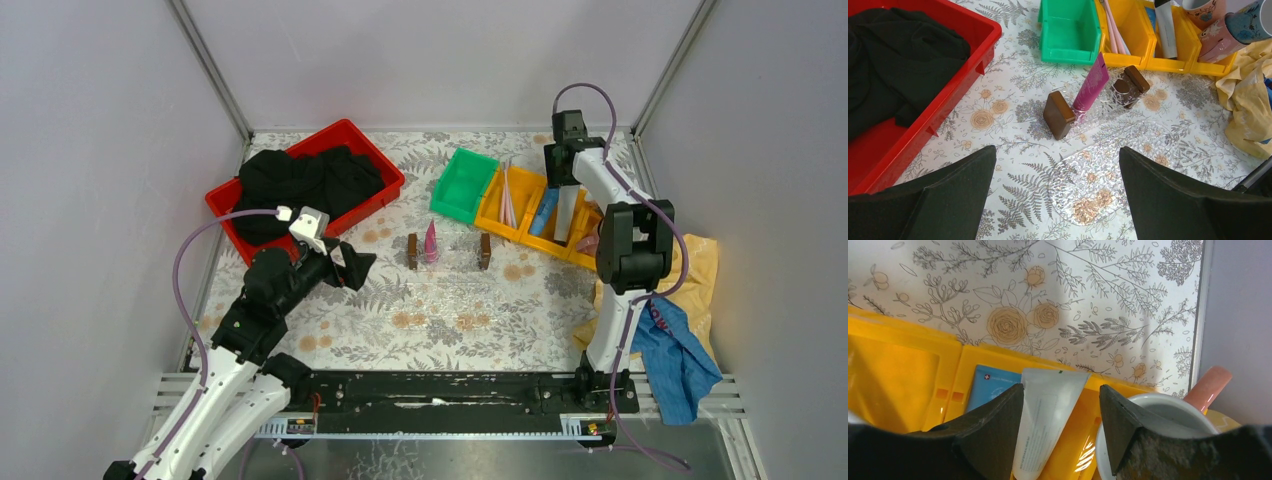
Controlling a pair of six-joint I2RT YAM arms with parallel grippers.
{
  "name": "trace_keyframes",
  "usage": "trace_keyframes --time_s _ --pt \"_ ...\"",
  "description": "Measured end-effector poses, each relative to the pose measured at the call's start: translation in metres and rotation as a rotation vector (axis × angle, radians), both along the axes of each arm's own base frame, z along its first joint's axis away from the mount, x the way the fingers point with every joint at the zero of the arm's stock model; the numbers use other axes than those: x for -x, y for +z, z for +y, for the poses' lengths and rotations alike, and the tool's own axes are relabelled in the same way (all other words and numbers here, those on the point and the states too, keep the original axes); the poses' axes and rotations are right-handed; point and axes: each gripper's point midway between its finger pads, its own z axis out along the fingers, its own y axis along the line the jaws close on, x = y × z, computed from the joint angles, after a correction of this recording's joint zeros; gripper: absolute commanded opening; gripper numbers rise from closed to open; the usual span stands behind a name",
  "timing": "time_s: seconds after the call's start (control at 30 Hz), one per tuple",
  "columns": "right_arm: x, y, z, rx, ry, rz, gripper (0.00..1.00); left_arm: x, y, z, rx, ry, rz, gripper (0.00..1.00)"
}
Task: Prepare toiletry sets of a toothbrush and toothpaste on the tray
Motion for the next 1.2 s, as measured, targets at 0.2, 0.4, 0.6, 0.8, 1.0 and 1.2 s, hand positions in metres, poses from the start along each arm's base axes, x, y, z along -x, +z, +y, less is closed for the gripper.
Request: trace_keyframes --time_s 0.2,0.4,0.6,0.8,1.0,1.2 --pt "-0.006 -0.002 0.007 -0.037 0.004 -0.008 0.67 -0.001 0.000 0.001 0.001 0.004 0.000 1.00" --pt "-0.006 -0.009 0.018 -0.108 0.023 0.011 0.67 -0.001 0.000 0.001 0.001 0.003 0.000 1.00" --pt "-0.011 -0.007 0.013 -0.092 0.007 0.003 0.67 -0.001 0.000 0.002 0.002 0.007 0.001 1.00" --pt "-0.015 -0.013 0.008 -0.055 -0.012 0.014 0.66 -0.001 0.000 0.002 0.003 0.003 0.002 1.00" --pt "-0.015 -0.013 0.004 -0.034 -0.017 0.016 0.47 -0.001 0.000 0.002 0.004 0.002 0.003 1.00" --pt "-0.013 -0.012 0.002 -0.023 -0.007 0.013 0.22 -0.002 0.000 0.003 0.005 0.003 0.004 1.00"
